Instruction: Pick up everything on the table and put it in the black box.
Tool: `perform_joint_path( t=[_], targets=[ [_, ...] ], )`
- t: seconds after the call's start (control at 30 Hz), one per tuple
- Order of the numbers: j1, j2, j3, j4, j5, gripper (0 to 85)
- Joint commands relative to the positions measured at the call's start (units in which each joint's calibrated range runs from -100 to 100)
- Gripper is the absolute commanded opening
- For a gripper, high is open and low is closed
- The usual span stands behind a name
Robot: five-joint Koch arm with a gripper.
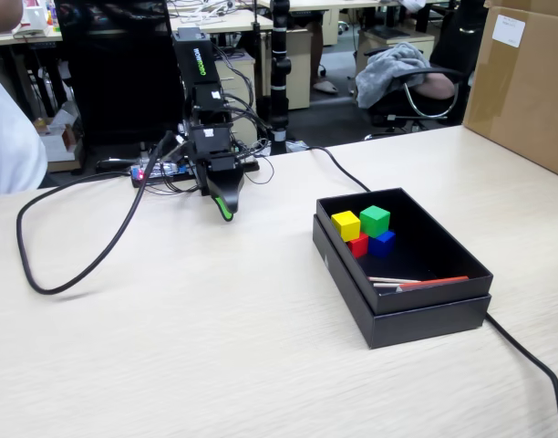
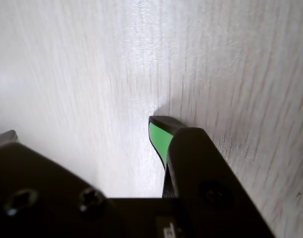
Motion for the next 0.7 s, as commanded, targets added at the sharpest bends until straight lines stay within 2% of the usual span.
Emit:
perform_joint_path(
  t=[0.0,0.2,0.67],
  targets=[
    [-0.2,-1.9,-1.4,4.9,-0.3,52.1],
    [-0.3,-1.9,-10.2,12.8,-0.5,52.1],
    [-0.9,-2.1,-14.6,14.7,-0.7,49.6]
  ],
)
